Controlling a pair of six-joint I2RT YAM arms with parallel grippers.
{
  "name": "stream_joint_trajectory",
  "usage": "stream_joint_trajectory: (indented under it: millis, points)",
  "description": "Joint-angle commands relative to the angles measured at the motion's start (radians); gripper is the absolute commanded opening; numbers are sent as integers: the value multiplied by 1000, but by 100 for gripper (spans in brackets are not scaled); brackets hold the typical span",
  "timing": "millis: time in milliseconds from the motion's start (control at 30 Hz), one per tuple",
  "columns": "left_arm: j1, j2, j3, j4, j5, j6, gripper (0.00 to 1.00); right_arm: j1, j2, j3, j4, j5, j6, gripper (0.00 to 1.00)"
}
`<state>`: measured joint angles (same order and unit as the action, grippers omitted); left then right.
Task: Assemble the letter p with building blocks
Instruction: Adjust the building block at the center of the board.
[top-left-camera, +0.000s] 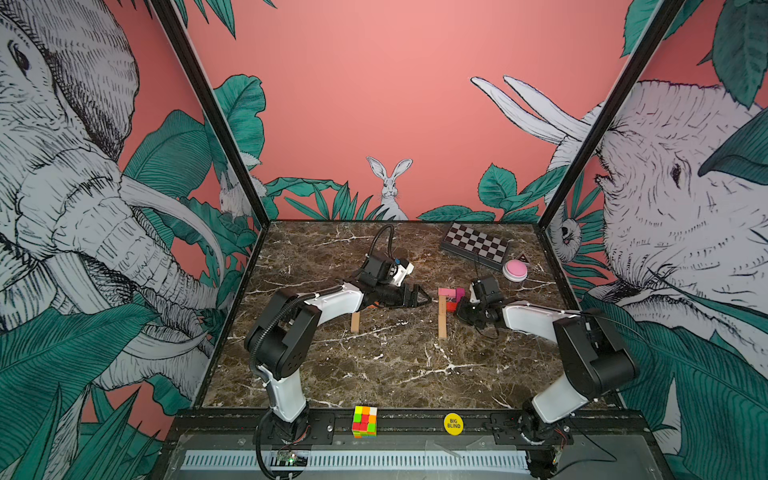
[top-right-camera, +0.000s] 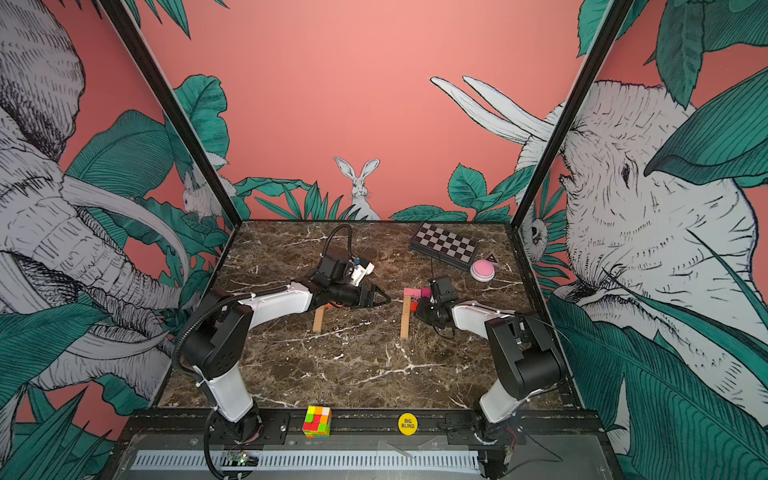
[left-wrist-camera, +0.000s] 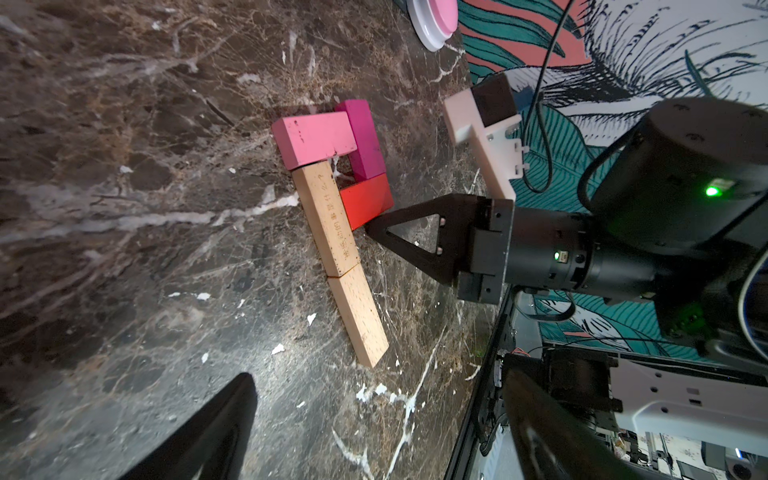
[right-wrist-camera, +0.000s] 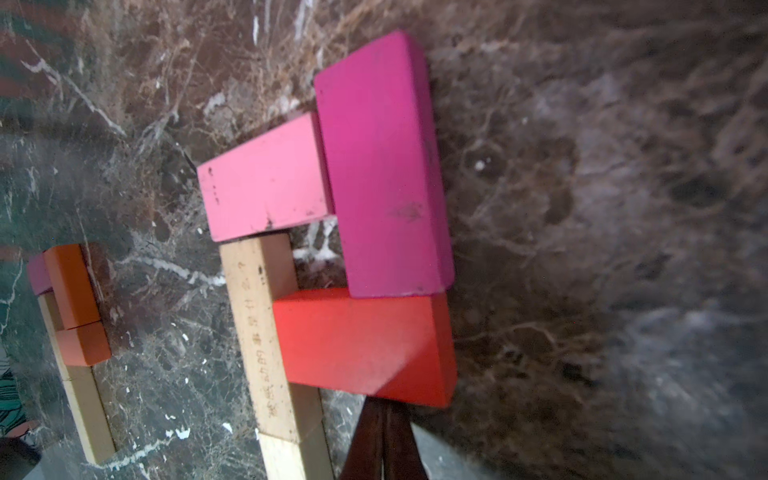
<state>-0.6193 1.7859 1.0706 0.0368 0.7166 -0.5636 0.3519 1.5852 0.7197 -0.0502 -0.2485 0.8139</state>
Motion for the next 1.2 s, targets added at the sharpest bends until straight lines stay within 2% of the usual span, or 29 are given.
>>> stream_joint_trajectory:
  millis: [0,167,367,600,667,733,900,1167]
  points:
    - [-1,-13,-7,4,-5,18,95,4,-90,-21,-39,-8,16,4]
    - [-1,-57,37,-78,-28,87,95,1,-269,2,-202,42,-21,6]
    - [0,-197,53,-112,-106,180,95,-72,-444,116,-395,80,-102,17]
    - [10,-441,-12,-148,-439,284,99,-188,-528,204,-440,100,-202,45]
    - [20,-466,-18,-177,-450,293,99,-196,-488,227,-447,93,-215,52]
    - [21,-463,-26,-191,-447,286,99,-197,-418,242,-427,76,-214,54]
    - [23,-448,-70,-138,-407,219,100,-193,-162,324,-366,41,-185,56]
    - [23,-437,-94,-93,-365,177,100,-172,204,501,-334,91,-196,59]
